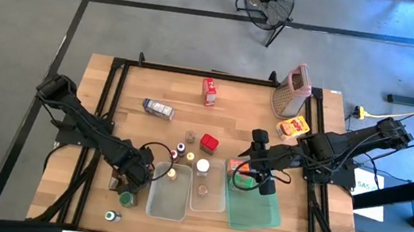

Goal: Pick & Place Kitchen Items
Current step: Put the red food coloring bottle into the gray bin

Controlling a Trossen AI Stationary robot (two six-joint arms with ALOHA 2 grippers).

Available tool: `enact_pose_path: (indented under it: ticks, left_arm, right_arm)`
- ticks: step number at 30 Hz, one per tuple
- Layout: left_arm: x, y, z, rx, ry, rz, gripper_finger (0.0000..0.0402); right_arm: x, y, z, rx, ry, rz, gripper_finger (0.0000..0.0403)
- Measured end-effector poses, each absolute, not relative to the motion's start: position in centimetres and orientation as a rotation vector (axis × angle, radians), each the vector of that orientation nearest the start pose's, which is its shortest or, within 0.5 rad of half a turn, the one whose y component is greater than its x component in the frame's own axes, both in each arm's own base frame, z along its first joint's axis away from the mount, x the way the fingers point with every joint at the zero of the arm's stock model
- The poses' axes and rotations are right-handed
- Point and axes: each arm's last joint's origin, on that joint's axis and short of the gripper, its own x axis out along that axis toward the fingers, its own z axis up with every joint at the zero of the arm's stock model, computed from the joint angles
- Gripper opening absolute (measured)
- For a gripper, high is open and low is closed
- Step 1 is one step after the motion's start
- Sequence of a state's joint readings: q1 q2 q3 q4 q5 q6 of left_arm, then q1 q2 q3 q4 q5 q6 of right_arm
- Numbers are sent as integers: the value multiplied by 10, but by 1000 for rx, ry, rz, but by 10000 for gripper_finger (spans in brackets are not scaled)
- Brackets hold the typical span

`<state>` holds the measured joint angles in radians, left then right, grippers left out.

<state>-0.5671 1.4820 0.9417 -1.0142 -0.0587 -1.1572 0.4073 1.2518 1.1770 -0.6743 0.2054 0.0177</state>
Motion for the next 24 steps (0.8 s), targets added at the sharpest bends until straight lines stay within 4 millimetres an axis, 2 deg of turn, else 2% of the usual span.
enact_pose_path:
  ticks: [6,18,21,24]
  left_arm:
    - [205,-129,198,-442,1458,473,150]
    - [206,-129,216,-424,1480,504,149]
    - [207,-130,229,-422,1487,508,149]
    - [207,-130,251,-420,1514,525,149]
  right_arm:
    - [238,96,330,-209,717,186,248]
    - [238,96,330,-209,717,187,248]
    - [238,96,330,-209,717,186,248]
    - [238,96,330,-209,717,187,248]
